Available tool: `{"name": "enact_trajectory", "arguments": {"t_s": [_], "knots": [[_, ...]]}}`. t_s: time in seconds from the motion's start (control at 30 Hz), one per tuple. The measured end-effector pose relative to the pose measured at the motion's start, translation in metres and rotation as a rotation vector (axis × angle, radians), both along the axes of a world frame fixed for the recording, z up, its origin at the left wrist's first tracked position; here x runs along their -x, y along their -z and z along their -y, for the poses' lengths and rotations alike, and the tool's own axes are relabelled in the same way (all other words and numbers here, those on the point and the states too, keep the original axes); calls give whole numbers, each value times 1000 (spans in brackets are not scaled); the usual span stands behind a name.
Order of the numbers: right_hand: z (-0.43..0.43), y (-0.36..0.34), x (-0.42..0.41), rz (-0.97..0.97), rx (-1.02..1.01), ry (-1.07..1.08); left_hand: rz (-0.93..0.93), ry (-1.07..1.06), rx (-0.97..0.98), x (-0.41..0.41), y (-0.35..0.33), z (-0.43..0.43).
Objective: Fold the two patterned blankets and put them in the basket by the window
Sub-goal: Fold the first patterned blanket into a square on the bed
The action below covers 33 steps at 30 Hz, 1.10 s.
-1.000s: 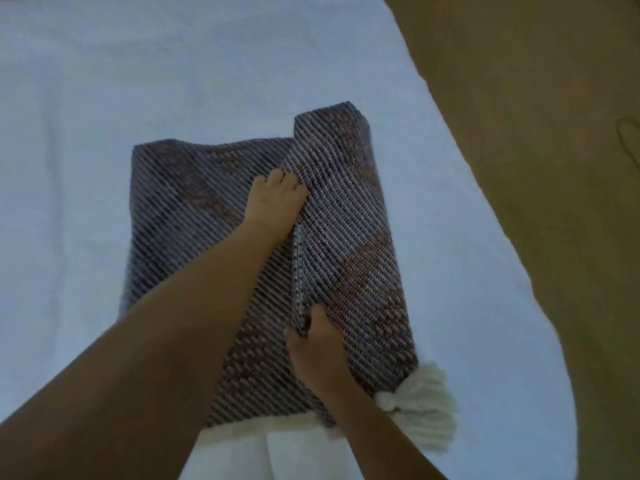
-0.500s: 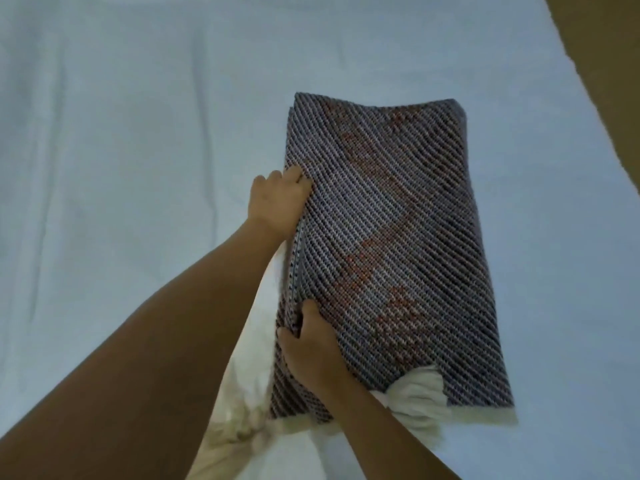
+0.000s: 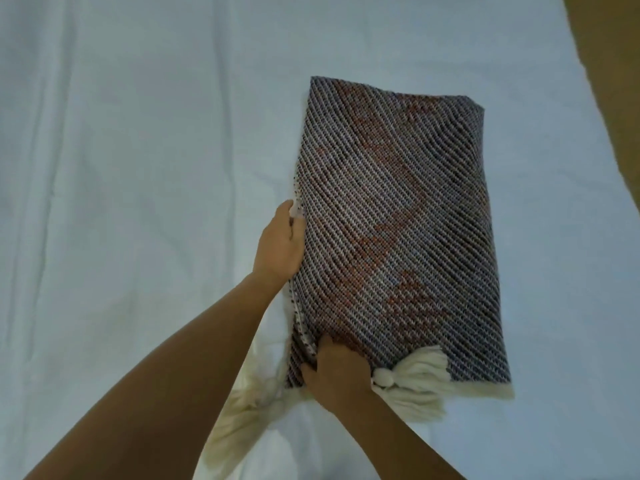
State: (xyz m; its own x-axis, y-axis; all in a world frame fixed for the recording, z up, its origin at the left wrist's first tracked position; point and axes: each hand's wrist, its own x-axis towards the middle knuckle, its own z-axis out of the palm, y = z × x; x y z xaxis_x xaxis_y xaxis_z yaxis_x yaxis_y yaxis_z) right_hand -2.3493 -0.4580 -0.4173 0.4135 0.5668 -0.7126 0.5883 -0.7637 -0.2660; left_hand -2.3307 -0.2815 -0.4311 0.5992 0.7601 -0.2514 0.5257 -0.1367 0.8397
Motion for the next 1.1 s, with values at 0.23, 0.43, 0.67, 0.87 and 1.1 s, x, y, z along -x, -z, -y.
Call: {"name": "enact_trajectory", "arguments": {"t_s": [0.23, 0.43, 0.67, 0.87, 1.1], "knots": [[-1, -13, 43, -177, -12, 329, -170, 76, 23, 55, 9, 52], [-13, -22, 80, -349, -85, 497, -278, 130, -28, 82, 11, 56], [-18, -25, 102, -474, -172, 578, -288, 131, -14, 85, 10, 58], [-12, -22, 66, -381, -60, 419, -271, 121, 46, 79, 3, 51], [-12, -27, -59, -298, -284, 484, -278, 174, -24, 25, -8, 9]]}}
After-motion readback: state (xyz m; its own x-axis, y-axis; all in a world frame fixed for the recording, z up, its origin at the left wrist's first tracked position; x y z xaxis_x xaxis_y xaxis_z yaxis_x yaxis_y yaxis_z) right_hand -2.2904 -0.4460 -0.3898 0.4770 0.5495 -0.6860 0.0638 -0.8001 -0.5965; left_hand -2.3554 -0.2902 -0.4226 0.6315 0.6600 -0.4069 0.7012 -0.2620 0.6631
